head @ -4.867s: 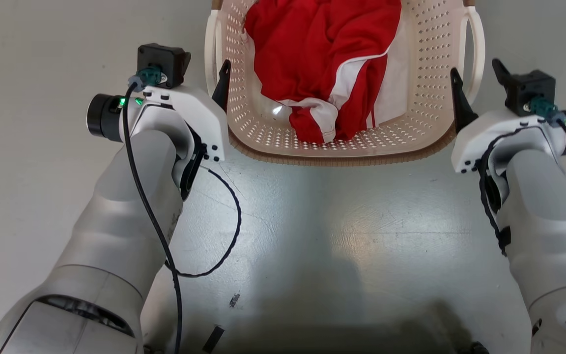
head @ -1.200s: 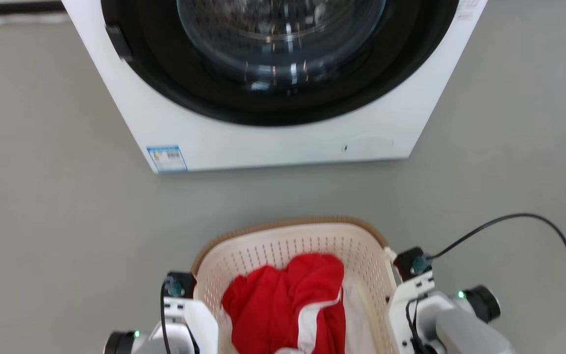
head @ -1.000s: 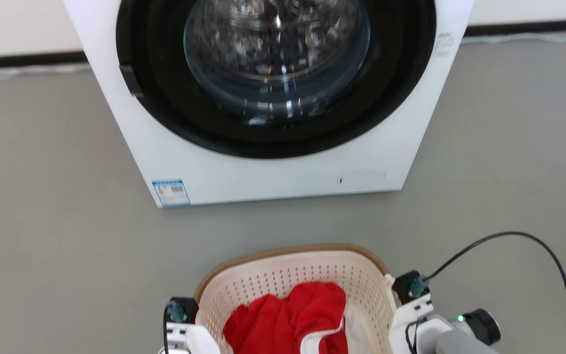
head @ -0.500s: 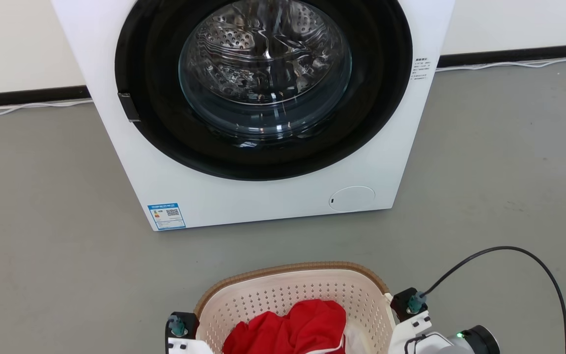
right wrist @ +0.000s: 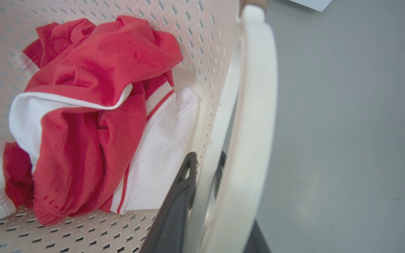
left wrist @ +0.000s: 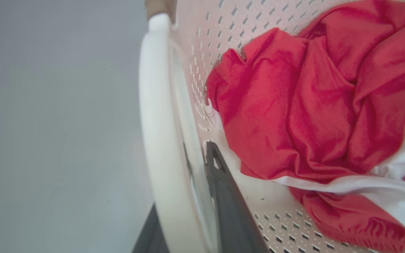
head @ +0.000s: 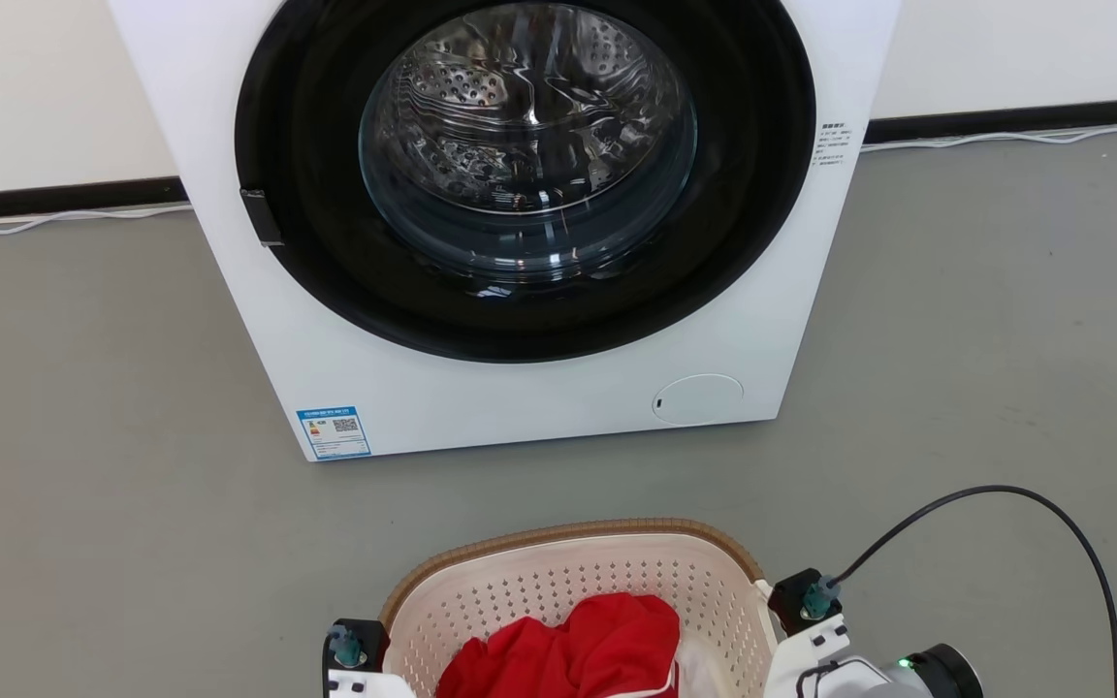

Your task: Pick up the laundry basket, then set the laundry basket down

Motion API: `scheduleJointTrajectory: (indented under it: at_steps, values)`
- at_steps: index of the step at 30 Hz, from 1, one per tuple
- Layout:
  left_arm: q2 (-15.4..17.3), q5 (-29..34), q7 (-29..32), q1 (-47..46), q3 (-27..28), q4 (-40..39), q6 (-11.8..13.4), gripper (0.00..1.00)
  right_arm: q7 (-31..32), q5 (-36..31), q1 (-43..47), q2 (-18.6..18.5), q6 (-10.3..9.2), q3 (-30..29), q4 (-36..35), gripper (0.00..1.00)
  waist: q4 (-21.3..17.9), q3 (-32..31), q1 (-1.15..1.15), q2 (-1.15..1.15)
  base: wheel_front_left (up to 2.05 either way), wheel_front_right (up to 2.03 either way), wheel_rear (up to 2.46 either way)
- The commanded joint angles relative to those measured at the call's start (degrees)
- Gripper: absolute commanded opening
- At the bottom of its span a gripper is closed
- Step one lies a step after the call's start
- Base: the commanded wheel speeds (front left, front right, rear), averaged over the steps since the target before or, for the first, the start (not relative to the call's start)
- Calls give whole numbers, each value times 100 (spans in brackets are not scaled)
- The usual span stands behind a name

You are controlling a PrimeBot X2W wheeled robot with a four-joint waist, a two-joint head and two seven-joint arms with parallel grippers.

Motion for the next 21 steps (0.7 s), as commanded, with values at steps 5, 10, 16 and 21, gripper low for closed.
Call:
scheduleJointTrajectory:
  at_steps: [5,10,16,21]
  values:
    - [-23,-20,-159,-236,7,-106,-48,0,-46,20,-20,214,147,212,-221,0,17,-25,0,0,0,0,0]
    - [-23,-71,-161,-232,-35,-115,-51,0,-58,27,-44,214,147,233,-204,0,12,-39,0,0,0,0,0]
    - [-23,-140,-176,-249,-95,-119,-39,0,-84,40,-62,214,147,249,-176,0,-21,-57,0,0,0,0,0]
    - [-23,-200,-173,-254,-144,-123,-35,0,-96,54,-76,214,147,251,-152,0,-48,-76,0,0,0,0,0]
